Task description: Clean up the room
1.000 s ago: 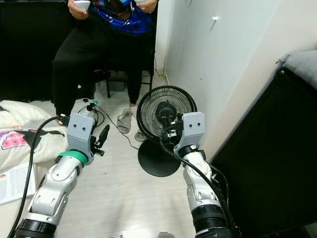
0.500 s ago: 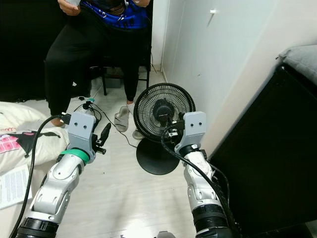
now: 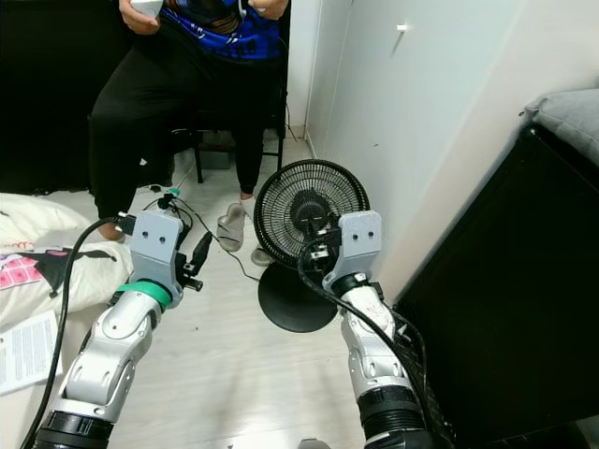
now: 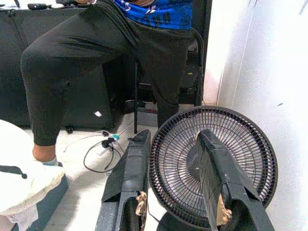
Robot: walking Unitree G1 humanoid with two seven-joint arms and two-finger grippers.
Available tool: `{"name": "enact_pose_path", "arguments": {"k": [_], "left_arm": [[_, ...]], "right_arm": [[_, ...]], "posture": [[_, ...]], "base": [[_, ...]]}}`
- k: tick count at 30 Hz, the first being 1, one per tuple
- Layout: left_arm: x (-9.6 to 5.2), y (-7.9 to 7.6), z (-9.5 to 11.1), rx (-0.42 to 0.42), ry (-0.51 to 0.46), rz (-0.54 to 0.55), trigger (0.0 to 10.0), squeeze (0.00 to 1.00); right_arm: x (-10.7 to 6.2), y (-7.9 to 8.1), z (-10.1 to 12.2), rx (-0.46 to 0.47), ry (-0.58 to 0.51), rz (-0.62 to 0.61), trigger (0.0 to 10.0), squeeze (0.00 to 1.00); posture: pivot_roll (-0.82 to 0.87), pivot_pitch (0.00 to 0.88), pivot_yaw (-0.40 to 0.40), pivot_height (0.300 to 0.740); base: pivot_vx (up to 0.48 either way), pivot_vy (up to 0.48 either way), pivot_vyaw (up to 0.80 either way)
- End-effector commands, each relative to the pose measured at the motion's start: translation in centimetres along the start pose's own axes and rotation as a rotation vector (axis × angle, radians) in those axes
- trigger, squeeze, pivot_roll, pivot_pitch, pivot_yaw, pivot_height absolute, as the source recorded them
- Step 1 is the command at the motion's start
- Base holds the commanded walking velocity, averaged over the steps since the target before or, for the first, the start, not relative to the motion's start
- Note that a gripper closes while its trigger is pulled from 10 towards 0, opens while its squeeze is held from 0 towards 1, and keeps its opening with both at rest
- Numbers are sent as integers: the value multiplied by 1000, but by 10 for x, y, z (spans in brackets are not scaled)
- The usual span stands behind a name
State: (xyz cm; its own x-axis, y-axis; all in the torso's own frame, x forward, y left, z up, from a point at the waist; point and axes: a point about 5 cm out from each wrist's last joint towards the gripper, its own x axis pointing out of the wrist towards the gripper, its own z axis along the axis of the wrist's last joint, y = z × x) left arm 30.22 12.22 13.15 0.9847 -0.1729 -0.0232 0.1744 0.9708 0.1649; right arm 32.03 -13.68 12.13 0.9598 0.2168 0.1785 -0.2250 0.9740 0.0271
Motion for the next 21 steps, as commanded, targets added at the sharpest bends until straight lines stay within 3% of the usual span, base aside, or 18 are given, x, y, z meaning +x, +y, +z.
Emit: {"name": "enact_pose_path", "arguments": {"k": [1, 21], "left_arm": [[1, -1, 0, -5, -5, -9, 10000, 0], [1, 0, 0, -18, -8, -15, 10000, 0]], "right_arm": [[-4, -2, -4, 7, 15, -2, 10000, 0], [-3, 1, -3, 3, 8, 3, 10000, 0]], "posture": [[-85, 0, 17, 740], [-92, 0, 32, 740]], "base": [[0, 0, 0], [0, 0, 0]]}}
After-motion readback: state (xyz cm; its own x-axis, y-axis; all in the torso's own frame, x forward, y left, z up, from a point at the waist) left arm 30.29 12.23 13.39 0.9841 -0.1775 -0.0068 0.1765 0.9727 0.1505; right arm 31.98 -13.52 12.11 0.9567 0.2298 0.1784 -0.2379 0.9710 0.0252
